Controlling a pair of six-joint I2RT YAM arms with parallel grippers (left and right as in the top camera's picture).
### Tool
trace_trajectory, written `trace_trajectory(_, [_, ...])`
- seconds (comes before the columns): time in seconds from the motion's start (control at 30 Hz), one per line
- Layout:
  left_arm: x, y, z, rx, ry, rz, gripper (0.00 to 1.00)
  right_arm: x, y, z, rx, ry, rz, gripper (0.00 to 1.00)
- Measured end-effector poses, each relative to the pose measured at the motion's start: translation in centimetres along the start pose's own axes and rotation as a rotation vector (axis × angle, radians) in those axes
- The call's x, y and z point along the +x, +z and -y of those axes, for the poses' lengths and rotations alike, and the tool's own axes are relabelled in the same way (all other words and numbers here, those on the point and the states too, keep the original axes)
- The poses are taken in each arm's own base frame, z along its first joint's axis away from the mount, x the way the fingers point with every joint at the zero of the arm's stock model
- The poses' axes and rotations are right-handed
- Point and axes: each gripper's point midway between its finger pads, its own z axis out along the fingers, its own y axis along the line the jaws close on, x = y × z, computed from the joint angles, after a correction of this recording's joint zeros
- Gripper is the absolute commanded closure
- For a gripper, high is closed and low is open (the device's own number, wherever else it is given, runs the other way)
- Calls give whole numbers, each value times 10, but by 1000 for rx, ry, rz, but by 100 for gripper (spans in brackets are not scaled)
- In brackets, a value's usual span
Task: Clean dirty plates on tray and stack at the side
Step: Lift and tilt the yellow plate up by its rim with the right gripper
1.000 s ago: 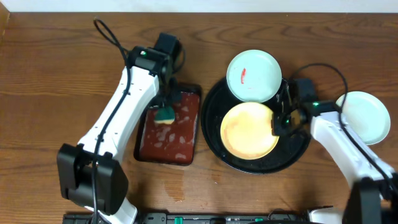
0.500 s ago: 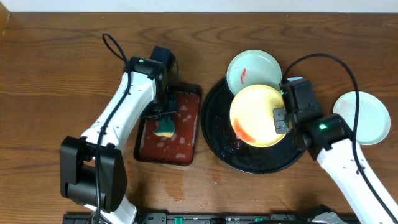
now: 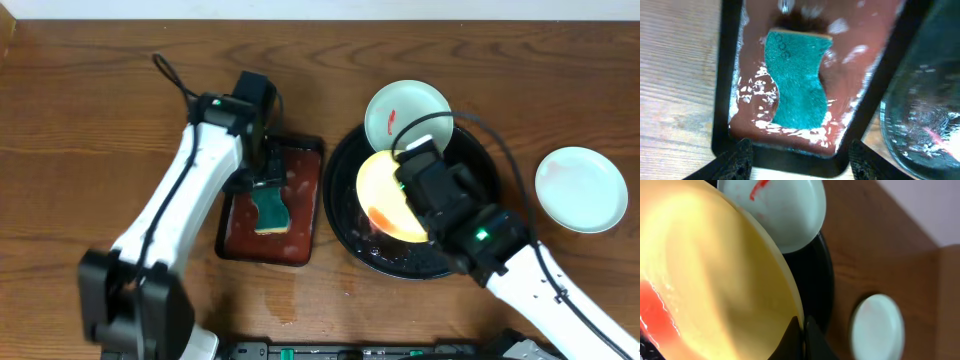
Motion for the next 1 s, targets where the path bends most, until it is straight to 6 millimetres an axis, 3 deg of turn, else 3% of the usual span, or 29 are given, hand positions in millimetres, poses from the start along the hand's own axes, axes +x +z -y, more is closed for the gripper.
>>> trace_trajectory(0.23, [5,-58,0,81,9,179,21,-12,-19,-1,132,-102,67,99])
trace_trajectory(0.33, [8,-72,0,98,10,218,21,-17,-28,-1,187,-130,97,99])
trace_trajectory(0.73, [9,-76,-1,104,11,230,21,-30,-57,4,357,-206,184,99])
trace_trajectory(1.0, [9,-76,-1,103,11,229,20,-32,-61,4,379,-222,196,99])
